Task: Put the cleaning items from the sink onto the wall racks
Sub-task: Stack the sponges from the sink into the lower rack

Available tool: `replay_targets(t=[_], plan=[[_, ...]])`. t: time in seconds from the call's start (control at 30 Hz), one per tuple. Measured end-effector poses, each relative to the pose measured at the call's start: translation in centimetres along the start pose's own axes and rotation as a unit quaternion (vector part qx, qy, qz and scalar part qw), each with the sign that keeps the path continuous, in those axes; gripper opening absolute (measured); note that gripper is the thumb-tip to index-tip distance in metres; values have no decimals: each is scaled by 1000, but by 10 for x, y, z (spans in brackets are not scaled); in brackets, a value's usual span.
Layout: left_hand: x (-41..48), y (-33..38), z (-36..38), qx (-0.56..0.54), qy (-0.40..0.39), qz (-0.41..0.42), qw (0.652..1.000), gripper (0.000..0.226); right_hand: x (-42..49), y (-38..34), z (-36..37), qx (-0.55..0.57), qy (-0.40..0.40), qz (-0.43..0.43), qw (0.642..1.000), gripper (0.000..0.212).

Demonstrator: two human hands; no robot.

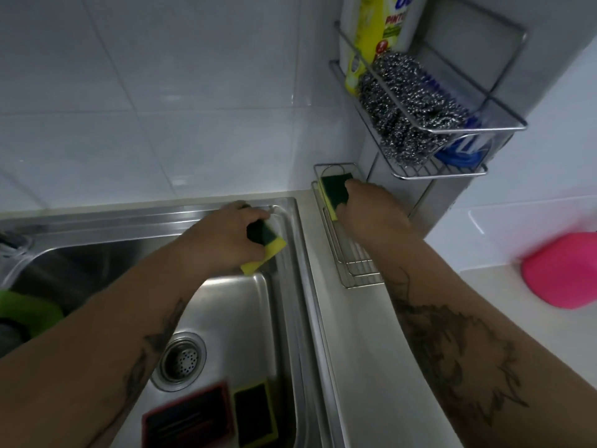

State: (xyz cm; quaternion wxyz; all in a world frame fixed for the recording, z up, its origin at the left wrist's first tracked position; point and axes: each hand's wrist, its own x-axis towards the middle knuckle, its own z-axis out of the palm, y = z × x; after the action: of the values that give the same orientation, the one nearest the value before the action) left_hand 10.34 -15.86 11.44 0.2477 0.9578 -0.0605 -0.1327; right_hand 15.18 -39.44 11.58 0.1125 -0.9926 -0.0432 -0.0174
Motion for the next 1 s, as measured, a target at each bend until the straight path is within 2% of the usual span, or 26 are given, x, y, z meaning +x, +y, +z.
replay_targets(t=[0.13,0.27,0.43,0.6,0.83,1.0], plan=[[27,39,-6,-28,38,71,996,71,-72,6,13,77,63,-9,995,43],[63,77,-3,12,54,127,990,74,-107,27,43,66,63,-17,996,64],[103,98,4,43,37,146,988,80,-117,38,67,-25,72,-48,996,63],[138,104,17,81,14,141,987,68,-117,36,75,-35,97,-40,994,64],[165,90,47,217,-17,136,966,72,-115,34,83,-18,129,-26,991,63],[175,81,62,225,-13,135,965,66,-114,32,87,-26,141,-20,990,63]])
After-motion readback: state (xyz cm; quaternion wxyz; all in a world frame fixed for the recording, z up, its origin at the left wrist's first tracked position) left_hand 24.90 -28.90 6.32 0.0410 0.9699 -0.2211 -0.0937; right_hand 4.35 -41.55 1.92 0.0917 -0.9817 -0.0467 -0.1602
